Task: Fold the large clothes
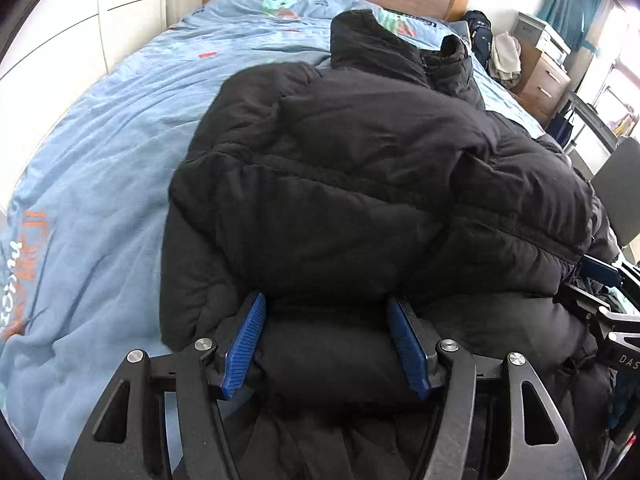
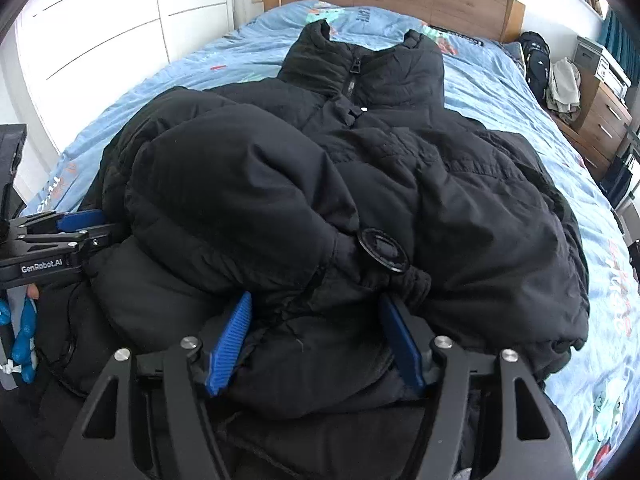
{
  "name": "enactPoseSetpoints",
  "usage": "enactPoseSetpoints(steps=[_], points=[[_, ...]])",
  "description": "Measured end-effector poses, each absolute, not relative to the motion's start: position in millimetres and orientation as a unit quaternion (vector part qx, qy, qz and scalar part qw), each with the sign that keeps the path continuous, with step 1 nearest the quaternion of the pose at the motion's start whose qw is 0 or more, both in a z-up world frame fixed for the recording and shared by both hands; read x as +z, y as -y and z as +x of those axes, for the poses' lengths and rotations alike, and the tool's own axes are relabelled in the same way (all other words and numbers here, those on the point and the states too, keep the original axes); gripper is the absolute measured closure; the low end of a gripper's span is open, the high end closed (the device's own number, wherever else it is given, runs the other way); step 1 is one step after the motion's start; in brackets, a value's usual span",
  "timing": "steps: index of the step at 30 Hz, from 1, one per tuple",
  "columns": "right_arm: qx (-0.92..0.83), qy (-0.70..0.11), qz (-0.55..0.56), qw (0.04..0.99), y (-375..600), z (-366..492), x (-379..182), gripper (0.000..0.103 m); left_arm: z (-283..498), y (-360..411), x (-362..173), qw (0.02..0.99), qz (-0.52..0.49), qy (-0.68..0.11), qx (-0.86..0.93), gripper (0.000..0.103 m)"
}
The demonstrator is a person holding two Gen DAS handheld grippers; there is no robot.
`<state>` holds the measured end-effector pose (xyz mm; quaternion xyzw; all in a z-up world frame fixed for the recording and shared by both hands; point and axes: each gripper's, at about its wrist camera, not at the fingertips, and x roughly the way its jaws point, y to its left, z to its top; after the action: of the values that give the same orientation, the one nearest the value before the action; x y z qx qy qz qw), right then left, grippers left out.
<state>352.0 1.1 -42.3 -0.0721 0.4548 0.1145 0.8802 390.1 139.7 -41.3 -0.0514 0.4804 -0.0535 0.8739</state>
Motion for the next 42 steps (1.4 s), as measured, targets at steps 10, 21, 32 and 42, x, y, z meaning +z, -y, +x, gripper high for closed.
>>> enactPoseSetpoints(steps=[10, 21, 32, 42], points=[[0.078, -0.431, -0.103, 0.893, -3, 322, 19, 0.038, 349, -147, 23, 0.910, -0.039, -0.412, -0.009, 0.037], [0.111, -0.376, -0.093, 0.915, 2, 326, 31, 0.038, 375, -99, 35, 0.940, 0.026, -0.340, 0.023, 0.035], [0.110, -0.378, -0.084, 0.916, 10, 355, 2, 0.038, 403, -77, 14, 0.941, 0.052, -0.334, 0.004, 0.035], [0.114, -0.393, -0.067, 0.910, 19, 362, -27, 0.037, 415, -73, -10, 0.934, 0.062, -0.352, 0.004, 0.035]])
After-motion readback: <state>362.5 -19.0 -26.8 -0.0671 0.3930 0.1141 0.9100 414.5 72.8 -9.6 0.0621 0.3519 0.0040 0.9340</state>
